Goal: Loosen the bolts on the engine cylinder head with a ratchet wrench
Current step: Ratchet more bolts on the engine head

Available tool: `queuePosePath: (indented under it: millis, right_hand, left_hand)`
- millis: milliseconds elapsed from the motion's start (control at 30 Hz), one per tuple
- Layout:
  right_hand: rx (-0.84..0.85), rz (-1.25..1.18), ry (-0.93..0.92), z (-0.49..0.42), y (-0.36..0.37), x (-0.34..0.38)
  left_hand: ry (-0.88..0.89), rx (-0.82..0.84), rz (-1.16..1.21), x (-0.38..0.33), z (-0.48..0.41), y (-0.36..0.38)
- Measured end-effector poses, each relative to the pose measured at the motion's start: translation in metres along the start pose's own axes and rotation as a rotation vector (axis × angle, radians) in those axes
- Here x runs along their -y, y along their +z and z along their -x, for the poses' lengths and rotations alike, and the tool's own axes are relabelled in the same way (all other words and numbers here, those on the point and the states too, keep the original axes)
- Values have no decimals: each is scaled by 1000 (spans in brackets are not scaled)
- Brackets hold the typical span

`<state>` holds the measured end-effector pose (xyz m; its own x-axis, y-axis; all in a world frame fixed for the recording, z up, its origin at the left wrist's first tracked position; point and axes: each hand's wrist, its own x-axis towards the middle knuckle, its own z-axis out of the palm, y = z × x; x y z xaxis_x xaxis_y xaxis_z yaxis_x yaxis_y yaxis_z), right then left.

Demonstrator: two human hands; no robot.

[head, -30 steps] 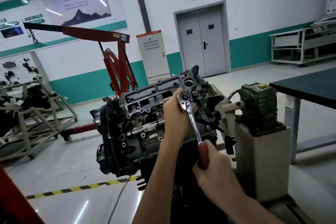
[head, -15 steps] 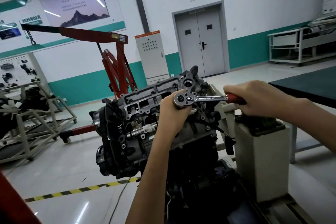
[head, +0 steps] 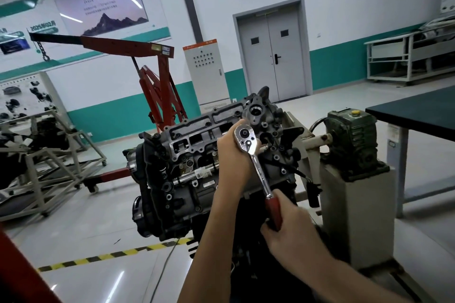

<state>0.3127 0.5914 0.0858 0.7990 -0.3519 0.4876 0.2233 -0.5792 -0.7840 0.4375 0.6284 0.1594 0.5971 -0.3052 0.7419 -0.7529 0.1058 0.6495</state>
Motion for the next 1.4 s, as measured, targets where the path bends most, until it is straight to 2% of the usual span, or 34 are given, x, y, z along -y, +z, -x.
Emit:
queuePosePath:
  millis: [133, 233, 333, 433, 533, 667, 767, 867, 1033, 1100, 1167, 1233, 1300, 1400]
  right_hand:
    - [146, 426, -130, -32, -72, -24]
    - [158, 792, -322, -77, -127, -19]
    - [126, 906, -452, -106, -145, -1]
    - [137, 850, -352, -94, -132, -15]
    - [155, 540, -155, -50, -91, -28]
    - [-75, 137, -7, -5, -14, -17]
    - [-113, 6, -1, 4, 24, -4]
    - [-48, 74, -18, -1, 5, -9]
    - [140, 650, -245, -49, -98, -27]
    - [135, 868, -374, -80, -132, -14]
    - [120, 965, -453, -102, -147, 0]
    - [105, 967, -458, -107, -147, 3]
    - [124, 882, -360, -93, -133, -10]
    - [167, 589, -155, -50, -90, -25]
  left_hand:
    - [-12, 47, -61, -5, -3, -3]
    - [3, 51, -79, -5, -4, -4]
    - [37, 41, -74, -6, -4, -6]
    - [84, 45, -93, -2, -1, -8]
    - [132, -2, -94, -1, 4, -2]
    - [131, -50, -77, 1, 9, 9]
    - [99, -20, -33, 1, 7, 2]
    - [56, 37, -42, 2, 3, -5]
    - [22, 85, -20, -1, -1, -6]
    - [27, 108, -18, -2, -3, -8]
    - [16, 127, -43, -3, -5, -11]
    - [25, 139, -59, -4, -5, -13]
    - [76, 121, -75, -2, -2, -12]
    - [154, 14, -80, 1, 6, -5]
